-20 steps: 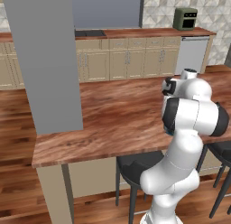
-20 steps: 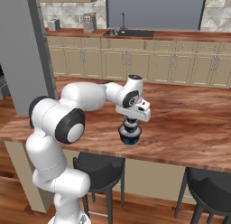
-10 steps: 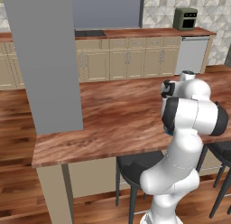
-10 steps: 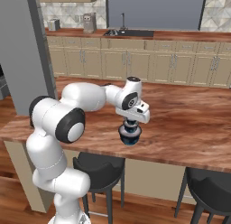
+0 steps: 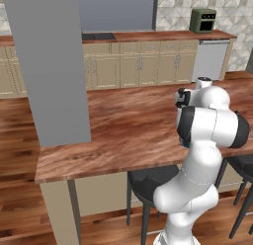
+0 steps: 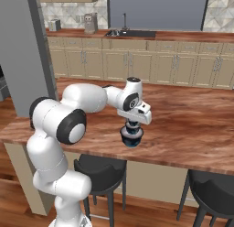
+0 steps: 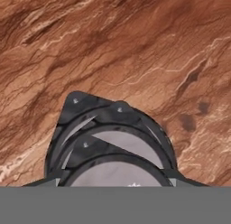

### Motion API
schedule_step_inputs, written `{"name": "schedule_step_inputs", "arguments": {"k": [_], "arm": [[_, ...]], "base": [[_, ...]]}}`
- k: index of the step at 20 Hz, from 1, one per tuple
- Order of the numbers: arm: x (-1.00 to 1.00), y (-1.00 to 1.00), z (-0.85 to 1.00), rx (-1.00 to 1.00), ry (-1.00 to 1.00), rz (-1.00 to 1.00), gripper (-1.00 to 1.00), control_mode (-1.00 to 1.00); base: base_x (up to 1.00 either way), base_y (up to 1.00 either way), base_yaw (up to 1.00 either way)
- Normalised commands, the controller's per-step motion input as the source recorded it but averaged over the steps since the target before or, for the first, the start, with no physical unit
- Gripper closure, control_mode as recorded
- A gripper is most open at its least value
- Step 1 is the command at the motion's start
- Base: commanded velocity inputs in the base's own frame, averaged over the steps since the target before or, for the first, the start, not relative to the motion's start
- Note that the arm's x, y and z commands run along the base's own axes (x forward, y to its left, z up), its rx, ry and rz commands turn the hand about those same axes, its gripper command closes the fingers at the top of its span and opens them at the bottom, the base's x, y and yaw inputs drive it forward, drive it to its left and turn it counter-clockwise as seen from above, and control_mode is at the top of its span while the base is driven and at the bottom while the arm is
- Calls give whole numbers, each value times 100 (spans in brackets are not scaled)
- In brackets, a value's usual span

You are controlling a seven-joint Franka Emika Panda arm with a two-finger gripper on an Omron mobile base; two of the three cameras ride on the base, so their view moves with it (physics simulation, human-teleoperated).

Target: Stack the yogurt containers by placing the smaller containers on top of the larger containers.

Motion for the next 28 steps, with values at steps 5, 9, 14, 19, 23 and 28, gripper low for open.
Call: {"name": "schedule_step_inputs", "arguments": {"k": [5,9,14,19,23,28], "arm": [[0,3,-10,-4,0,-3,-100,-100],[-1,4,-1,-4,-1,-3,-100,-100],[-5,0,0,-2,-2,-4,-100,-100],[-8,0,0,-1,-3,-4,-100,-100],[-4,0,1,0,-4,-2,-100,-100],[-19,9,48,0,-6,0,-100,-100]], "base": [[0,0,0],[0,0,0],[0,0,0],[0,0,0],[0,0,0],[0,0,0]]}}
